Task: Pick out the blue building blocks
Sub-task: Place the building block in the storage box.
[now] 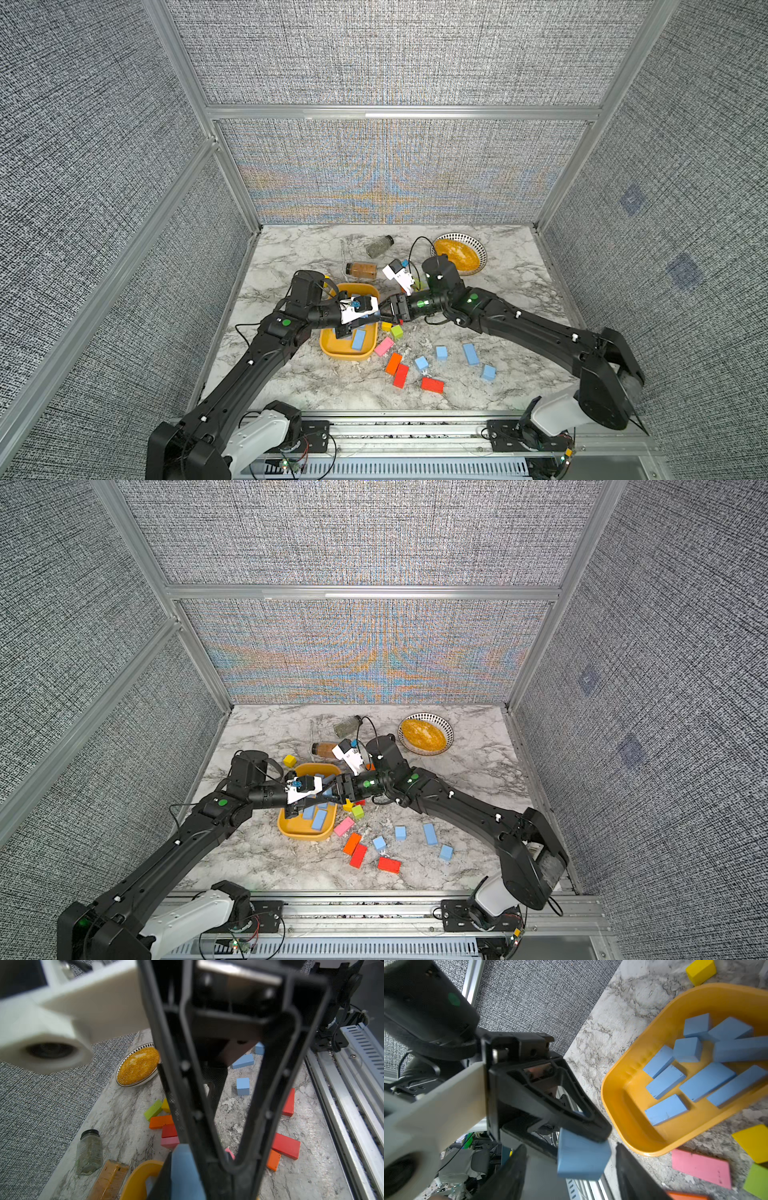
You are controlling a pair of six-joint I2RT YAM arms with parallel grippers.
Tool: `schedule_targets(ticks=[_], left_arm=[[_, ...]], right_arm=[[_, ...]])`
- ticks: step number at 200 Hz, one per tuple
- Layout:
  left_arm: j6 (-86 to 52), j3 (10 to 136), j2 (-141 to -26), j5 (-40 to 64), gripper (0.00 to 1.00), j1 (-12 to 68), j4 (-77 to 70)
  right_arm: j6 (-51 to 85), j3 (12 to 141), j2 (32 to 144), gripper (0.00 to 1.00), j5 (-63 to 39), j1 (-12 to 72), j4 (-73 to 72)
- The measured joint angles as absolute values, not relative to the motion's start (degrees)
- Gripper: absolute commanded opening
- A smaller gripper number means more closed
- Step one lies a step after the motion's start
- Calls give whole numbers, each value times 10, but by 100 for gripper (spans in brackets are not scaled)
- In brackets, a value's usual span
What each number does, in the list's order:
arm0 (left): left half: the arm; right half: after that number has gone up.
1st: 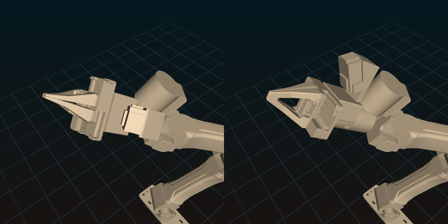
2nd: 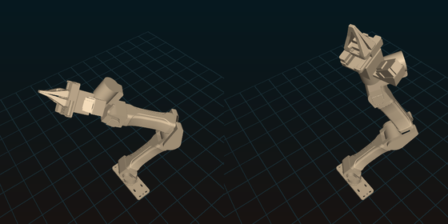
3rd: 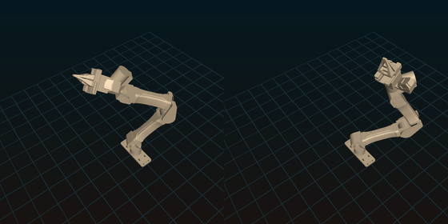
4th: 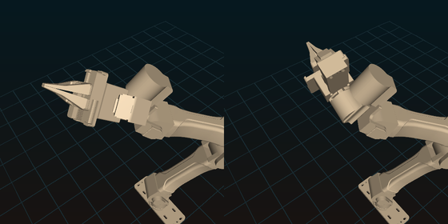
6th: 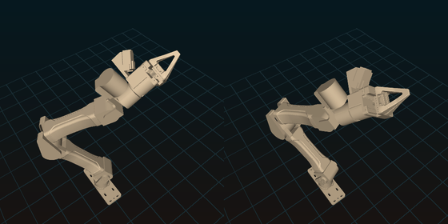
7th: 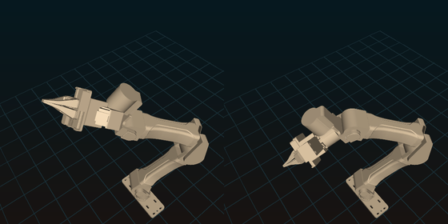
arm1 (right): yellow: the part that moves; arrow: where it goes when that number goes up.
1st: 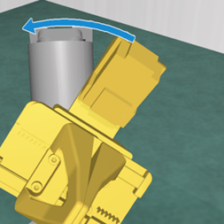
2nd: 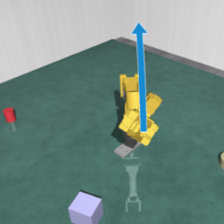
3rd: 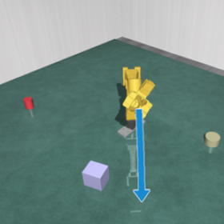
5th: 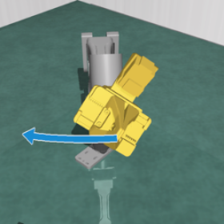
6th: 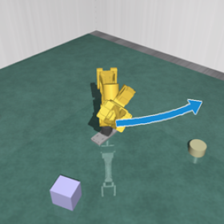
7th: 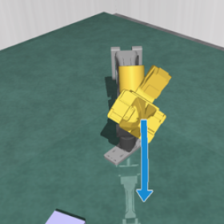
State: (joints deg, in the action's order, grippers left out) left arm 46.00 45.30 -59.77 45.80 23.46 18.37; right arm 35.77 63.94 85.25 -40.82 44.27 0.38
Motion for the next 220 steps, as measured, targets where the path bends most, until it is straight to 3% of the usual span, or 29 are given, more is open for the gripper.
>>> schedule_targets(ticks=[24,44,90,156,220], left_arm=[[460,459,-602,433,7,235,217],[449,467,-615,375,6,235,253],[478,472,-666,291,14,235,335],[542,497,-779,260,24,247,361],[566,525,-854,254,31,267,356]], right_arm=[[348,615,806,77,-353,409,16],[348,575,754,77,-287,393,22],[361,511,727,76,-207,385,6],[369,509,767,76,-209,387,-20],[386,463,736,77,-201,388,-48]])
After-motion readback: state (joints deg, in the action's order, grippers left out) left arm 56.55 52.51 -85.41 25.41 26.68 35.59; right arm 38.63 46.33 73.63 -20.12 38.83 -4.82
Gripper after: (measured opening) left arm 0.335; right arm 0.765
